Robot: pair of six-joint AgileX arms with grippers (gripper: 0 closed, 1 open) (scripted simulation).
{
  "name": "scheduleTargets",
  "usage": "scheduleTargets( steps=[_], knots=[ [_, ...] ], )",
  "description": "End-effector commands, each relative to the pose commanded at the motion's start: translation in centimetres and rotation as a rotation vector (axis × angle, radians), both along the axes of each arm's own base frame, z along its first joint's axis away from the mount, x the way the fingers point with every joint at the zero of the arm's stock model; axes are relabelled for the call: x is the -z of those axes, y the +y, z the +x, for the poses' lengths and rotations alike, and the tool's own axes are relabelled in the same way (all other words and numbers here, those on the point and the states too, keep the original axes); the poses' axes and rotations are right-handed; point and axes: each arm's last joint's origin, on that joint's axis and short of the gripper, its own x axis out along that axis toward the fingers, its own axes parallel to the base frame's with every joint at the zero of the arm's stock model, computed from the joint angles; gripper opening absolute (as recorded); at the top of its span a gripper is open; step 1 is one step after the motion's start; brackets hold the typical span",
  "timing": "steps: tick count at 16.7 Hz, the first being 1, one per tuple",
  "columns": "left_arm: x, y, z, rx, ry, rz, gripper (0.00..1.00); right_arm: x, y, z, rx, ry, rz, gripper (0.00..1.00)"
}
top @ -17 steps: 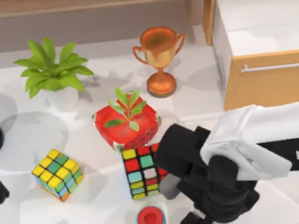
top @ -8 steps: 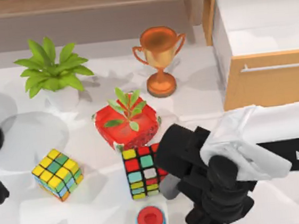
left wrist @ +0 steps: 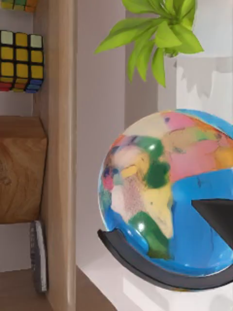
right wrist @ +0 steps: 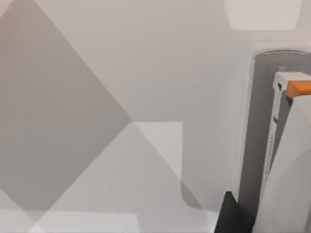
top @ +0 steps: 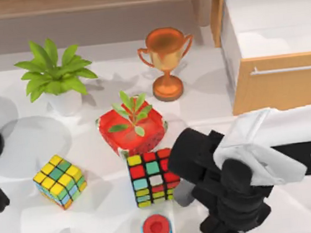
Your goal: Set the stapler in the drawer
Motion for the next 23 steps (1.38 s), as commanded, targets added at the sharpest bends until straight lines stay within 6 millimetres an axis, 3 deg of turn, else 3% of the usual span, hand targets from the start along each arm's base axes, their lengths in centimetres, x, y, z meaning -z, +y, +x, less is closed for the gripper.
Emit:
scheduleTargets(
  steps=[5, 11, 18, 20, 23],
  knots=[
    [0.0, 0.0, 0.0, 0.000, 0.000, 0.000, 1.00, -0.3, -2.2, 0.9, 0.053, 0.002, -0.042, 0.00],
    [0.0, 0.0, 0.0, 0.000, 0.000, 0.000, 1.00, -3.1, 0.2, 0.3, 0.013, -0.019, 0.027, 0.00],
    [0.0, 0.0, 0.0, 0.000, 0.000, 0.000, 1.00, -3.4, 1.0, -0.2, -0.004, -0.009, 0.034, 0.00],
    [0.0, 0.0, 0.0, 0.000, 0.000, 0.000, 1.00, -4.6, 0.7, 0.6, 0.003, -0.022, 0.051, 0.00],
    [0.0, 0.0, 0.0, 0.000, 0.000, 0.000, 1.00, -8.0, -0.2, 3.4, 0.031, -0.066, 0.094, 0.00]
  ],
)
